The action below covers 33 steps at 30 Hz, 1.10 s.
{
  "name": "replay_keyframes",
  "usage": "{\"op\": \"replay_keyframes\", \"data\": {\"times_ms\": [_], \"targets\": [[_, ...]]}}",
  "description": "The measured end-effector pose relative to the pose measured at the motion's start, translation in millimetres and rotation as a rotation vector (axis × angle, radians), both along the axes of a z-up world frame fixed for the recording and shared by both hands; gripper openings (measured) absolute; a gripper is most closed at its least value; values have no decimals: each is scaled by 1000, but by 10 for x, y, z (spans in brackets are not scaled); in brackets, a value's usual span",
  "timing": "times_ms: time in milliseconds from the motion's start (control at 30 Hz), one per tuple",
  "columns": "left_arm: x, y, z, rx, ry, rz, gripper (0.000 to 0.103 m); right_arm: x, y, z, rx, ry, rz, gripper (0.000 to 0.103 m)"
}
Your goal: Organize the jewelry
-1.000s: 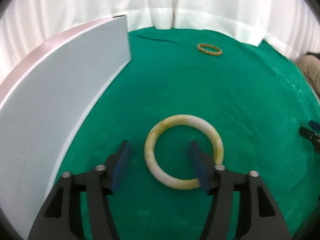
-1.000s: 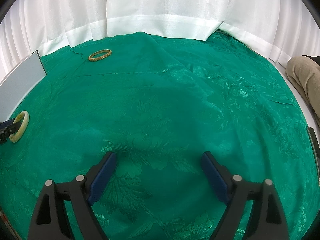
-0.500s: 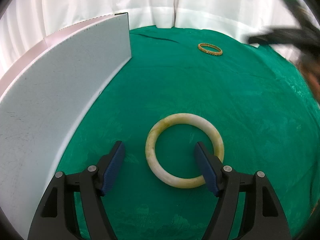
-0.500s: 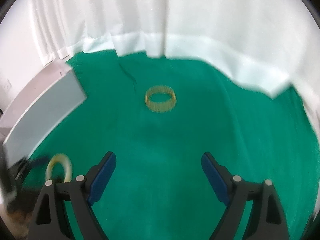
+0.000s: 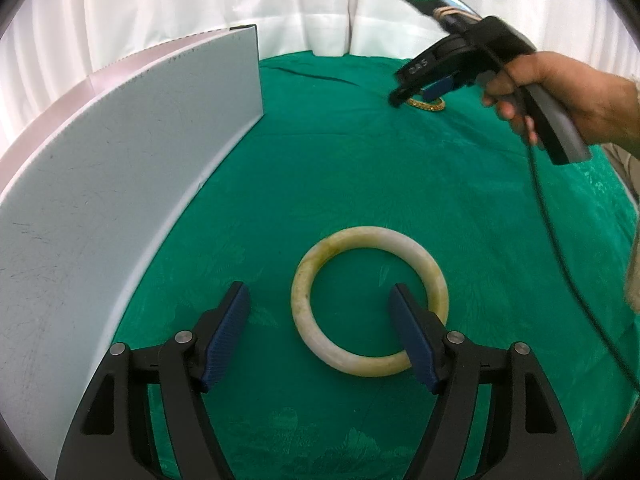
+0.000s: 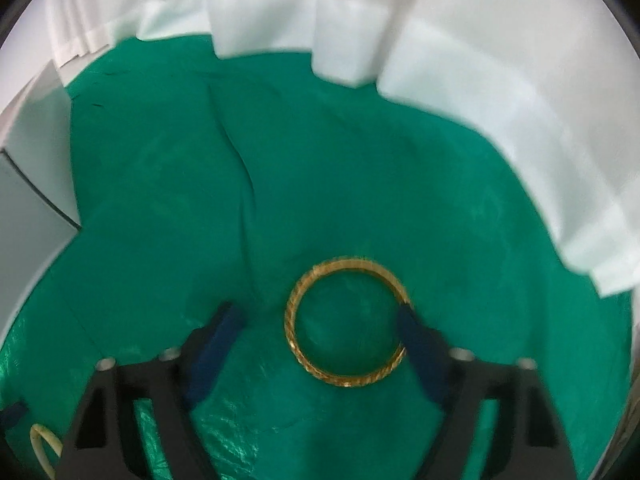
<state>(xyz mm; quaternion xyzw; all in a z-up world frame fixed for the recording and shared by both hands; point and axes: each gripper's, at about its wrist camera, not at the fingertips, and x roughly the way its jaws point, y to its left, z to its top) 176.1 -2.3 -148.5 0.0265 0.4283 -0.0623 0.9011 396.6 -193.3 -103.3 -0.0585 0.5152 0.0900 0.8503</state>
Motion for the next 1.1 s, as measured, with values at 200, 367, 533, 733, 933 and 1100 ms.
{"op": "replay_keyframes", "data": {"times_ms": [200,367,533,733,933,1100], "targets": [[-96,88,43,-16,25,-4,59,-403,-172,132,61,33,7,6],[-141,359,127,-178,107,12,9,-1183,-264,353,225,-9,32,6],[-224,590,196,-283,130,67,8,-1951,-278,544,348,-68,57,6],[-555,771,686,-391,69,95,8,-2230,-202,686,371,-108,96,6],[-866,1073,1273,-409,-58,119,0,-2029,326,987,397,-179,194,6],[-925,1075,1145,-349,22,73,23,-2065,613,1183,439,-211,241,6]]}}
